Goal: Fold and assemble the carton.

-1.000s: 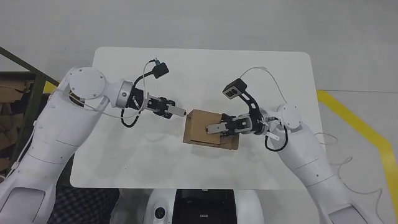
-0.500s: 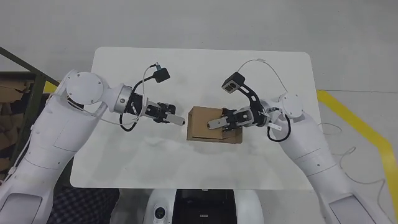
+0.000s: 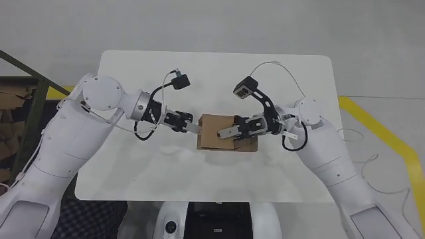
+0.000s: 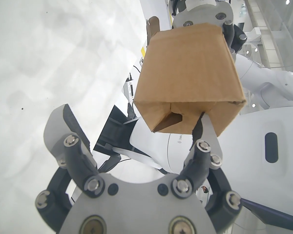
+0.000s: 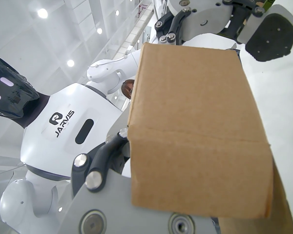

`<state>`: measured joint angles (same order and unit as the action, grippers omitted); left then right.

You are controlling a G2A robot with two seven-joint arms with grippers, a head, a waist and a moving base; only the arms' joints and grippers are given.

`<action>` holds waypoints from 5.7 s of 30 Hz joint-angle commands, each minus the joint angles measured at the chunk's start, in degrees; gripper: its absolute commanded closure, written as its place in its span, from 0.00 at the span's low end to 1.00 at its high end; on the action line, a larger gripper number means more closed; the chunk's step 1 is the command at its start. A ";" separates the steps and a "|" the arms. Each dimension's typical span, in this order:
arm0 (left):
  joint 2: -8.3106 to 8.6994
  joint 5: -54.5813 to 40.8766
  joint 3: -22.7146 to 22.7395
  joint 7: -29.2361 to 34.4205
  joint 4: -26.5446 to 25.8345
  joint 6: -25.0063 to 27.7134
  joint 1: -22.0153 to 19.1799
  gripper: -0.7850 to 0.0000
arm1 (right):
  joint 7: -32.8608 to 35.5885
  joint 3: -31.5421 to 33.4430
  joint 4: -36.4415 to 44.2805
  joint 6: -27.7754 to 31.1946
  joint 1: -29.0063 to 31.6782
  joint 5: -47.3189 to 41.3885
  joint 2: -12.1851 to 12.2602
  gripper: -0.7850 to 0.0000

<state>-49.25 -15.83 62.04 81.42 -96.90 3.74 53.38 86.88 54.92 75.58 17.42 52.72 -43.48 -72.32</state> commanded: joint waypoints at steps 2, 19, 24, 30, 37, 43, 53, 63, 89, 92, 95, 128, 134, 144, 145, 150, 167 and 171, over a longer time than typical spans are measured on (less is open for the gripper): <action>-0.09 0.02 -0.40 -0.07 0.29 -0.05 -0.42 0.00 | -0.16 -0.31 0.15 0.16 -0.15 -0.12 -0.04 1.00; 0.83 -0.30 2.99 -0.16 1.52 -0.30 0.97 0.00 | -0.75 0.49 -0.29 0.75 0.14 -0.90 0.29 1.00; 1.32 -0.32 5.30 -2.21 0.28 0.07 2.55 0.00 | -1.31 1.32 -0.52 1.31 -0.05 0.00 0.57 1.00; 1.62 -1.86 8.43 -7.99 -1.41 3.44 5.44 0.00 | -2.09 2.71 -1.46 2.08 -0.02 0.37 0.98 1.00; 1.93 0.30 12.53 -15.50 -4.39 11.61 8.38 0.00 | -2.06 3.65 -4.32 2.05 0.28 -1.16 1.16 1.00; 1.75 -0.15 13.28 -17.59 -3.76 21.19 8.77 0.00 | -1.83 3.84 -6.75 -0.60 -0.11 -4.60 0.92 1.00; 1.26 -1.29 10.77 -16.25 -1.32 24.83 6.91 0.00 | -1.94 3.95 -7.28 -1.61 -0.38 -4.93 0.85 1.00; 1.24 1.08 11.33 -18.77 -1.91 25.09 7.08 0.00 | -1.94 3.95 -7.28 -1.61 -0.38 -4.93 0.85 1.00; -0.32 45.06 3.07 -55.04 -1.82 54.26 5.19 0.00 | -1.94 3.95 -7.28 -1.61 -0.38 -4.93 0.85 1.00; -0.08 56.65 1.75 -67.35 -1.18 54.26 6.01 0.00 | -1.94 3.95 -7.28 -1.61 -0.38 -4.93 0.85 1.00; 0.23 63.90 -0.03 -76.27 0.91 54.26 5.86 0.00 | -1.94 3.95 -7.28 -1.61 -0.38 -4.93 0.85 1.00; 1.20 77.00 -5.09 -90.00 3.25 54.26 7.21 0.00 | -5.01 4.36 -4.56 -1.77 1.27 -0.95 1.15 1.00; 0.98 78.50 -8.07 -91.89 4.61 54.26 6.14 0.00 | -4.54 3.63 -4.36 -1.49 1.00 0.20 1.02 1.00; 0.68 76.90 -12.86 -92.01 6.91 54.26 2.94 0.00 | -2.10 2.74 -3.58 -1.11 0.64 0.72 0.89 1.00; 0.68 76.63 -13.39 -92.12 7.14 54.26 2.67 0.00 | -1.89 2.60 -3.59 -1.08 0.54 0.83 0.86 1.00; 0.80 76.31 -14.99 -92.23 7.67 54.26 1.69 0.01 | -1.33 2.09 -3.54 -0.88 0.16 0.87 0.71 1.00; 1.66 73.33 -19.20 -93.56 9.34 54.26 -1.27 0.42 | -1.52 1.44 -4.49 -0.66 -0.51 1.03 0.43 1.00; 1.84 72.98 -19.49 -93.66 9.48 54.26 -1.40 0.44 | -1.83 1.54 -4.70 -0.51 -0.61 1.02 0.40 0.52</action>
<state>-47.44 57.23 42.59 -12.23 -87.45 58.00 51.98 85.13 56.40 70.92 16.87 52.14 -42.46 -71.92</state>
